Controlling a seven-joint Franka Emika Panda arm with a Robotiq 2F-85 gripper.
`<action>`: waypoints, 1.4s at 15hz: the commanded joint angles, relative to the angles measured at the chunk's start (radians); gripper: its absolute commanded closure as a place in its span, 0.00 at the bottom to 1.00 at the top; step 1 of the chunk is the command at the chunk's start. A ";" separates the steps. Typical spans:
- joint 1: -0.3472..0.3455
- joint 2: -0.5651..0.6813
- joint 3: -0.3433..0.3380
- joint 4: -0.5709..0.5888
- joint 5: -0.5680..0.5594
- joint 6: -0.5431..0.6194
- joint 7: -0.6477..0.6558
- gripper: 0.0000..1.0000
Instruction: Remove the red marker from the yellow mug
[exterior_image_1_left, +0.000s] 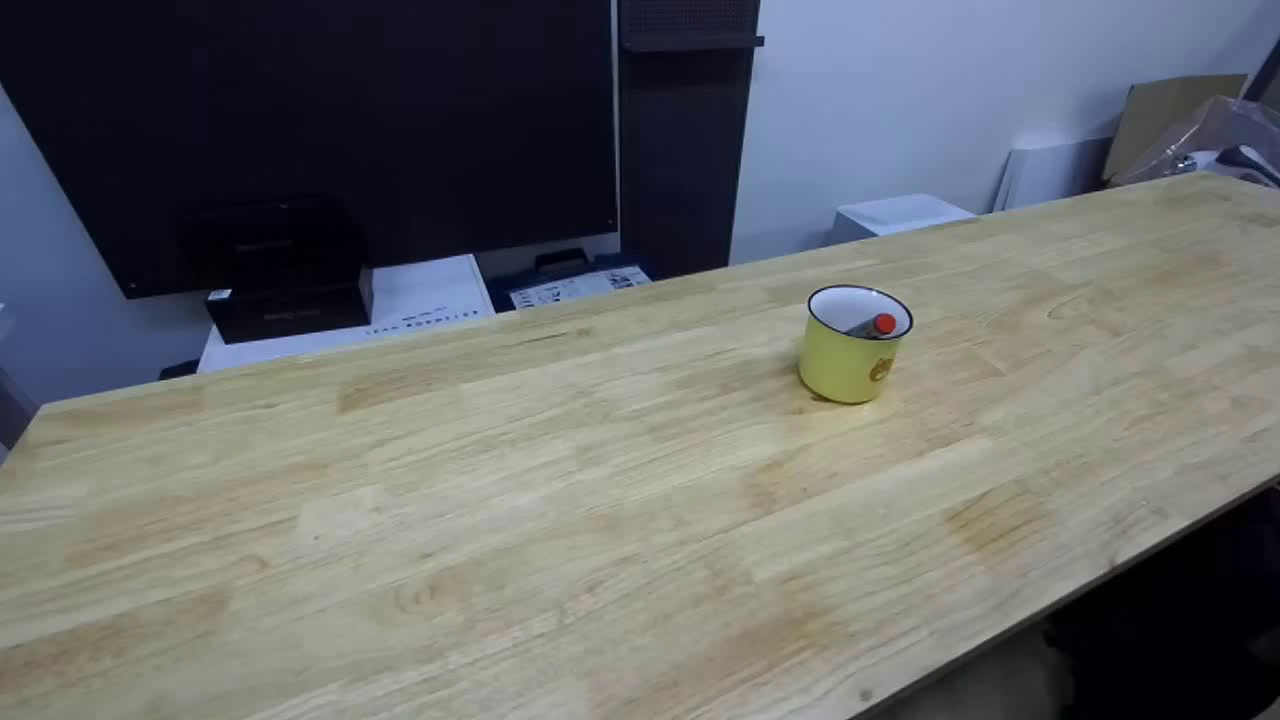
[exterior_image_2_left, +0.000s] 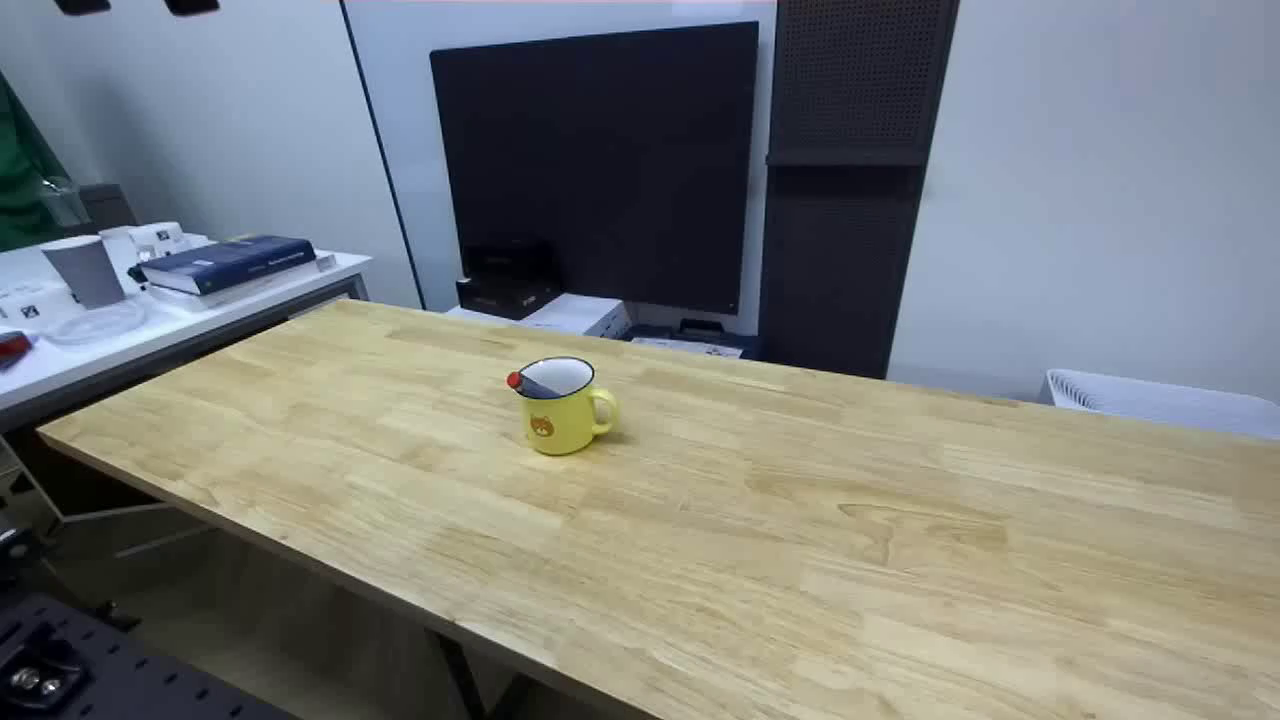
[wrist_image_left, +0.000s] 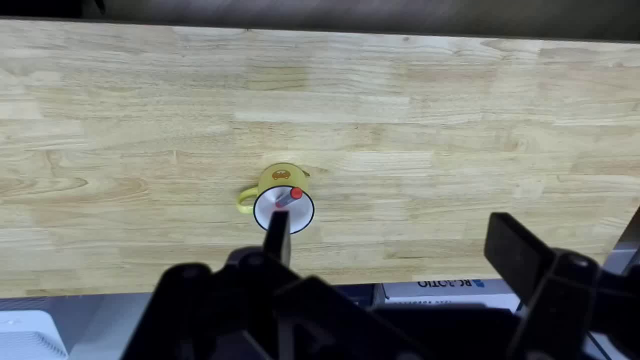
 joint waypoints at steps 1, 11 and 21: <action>-0.002 0.002 0.001 0.003 0.001 -0.004 -0.002 0.00; -0.009 0.020 -0.007 0.003 -0.009 0.032 -0.017 0.00; -0.156 0.524 -0.045 0.035 -0.214 0.601 -0.079 0.00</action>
